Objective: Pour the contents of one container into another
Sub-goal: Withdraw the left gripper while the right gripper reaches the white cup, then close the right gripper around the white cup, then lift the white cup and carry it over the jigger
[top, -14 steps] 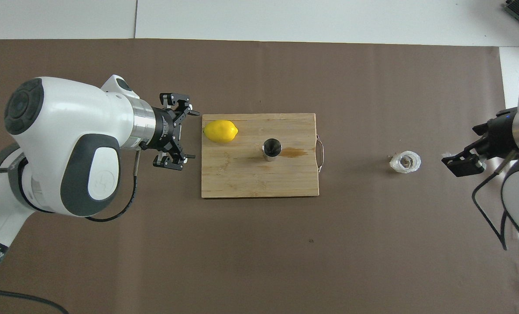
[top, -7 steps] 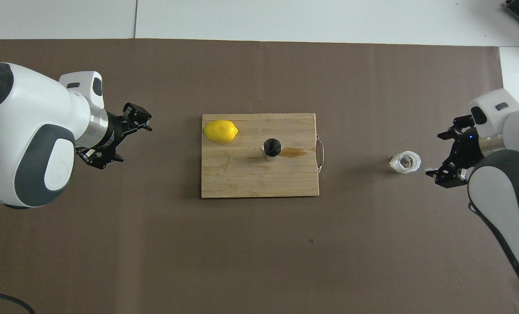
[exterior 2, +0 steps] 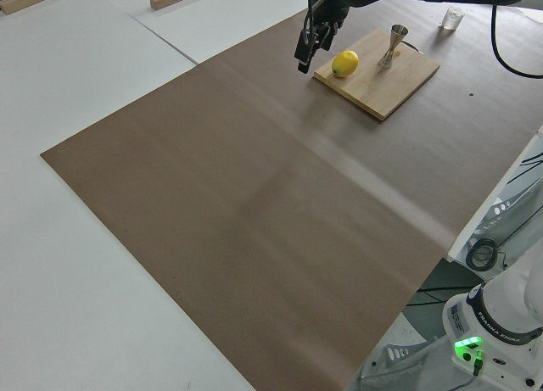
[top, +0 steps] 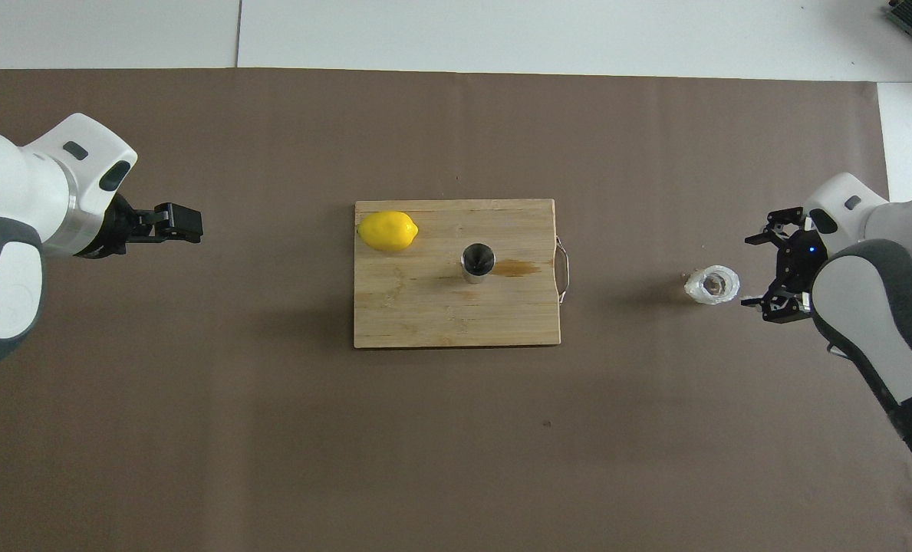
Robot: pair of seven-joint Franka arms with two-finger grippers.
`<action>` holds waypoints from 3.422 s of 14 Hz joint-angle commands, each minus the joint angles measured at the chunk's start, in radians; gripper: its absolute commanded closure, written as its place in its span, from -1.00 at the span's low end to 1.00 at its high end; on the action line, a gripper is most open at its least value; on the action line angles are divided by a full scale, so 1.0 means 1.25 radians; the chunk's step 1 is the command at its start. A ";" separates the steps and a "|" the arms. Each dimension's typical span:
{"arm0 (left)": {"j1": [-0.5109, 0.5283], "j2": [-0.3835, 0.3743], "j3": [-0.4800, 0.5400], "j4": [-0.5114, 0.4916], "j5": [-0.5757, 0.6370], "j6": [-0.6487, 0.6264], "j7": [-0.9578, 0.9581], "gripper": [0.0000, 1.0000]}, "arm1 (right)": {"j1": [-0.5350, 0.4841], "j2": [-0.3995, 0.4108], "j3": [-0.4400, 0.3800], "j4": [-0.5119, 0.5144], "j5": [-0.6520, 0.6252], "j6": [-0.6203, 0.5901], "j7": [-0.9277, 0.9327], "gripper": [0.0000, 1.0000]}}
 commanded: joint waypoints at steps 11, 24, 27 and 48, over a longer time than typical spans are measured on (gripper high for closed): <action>0.027 -0.041 -0.010 0.247 0.005 -0.337 0.236 -1.00 | -0.060 0.075 0.005 -0.079 0.243 0.083 -0.360 -1.00; 0.081 -0.078 -0.045 0.196 0.002 -0.348 0.097 -1.00 | -0.071 0.116 0.005 -0.074 0.348 0.077 -0.421 0.22; 0.092 -0.068 -0.055 0.211 -0.004 -0.330 0.104 -1.00 | -0.061 0.101 0.007 -0.071 0.349 0.074 -0.374 0.33; 0.091 -0.092 -0.049 0.163 -0.007 -0.342 0.098 -1.00 | 0.231 0.007 0.014 0.083 0.085 0.000 0.286 0.33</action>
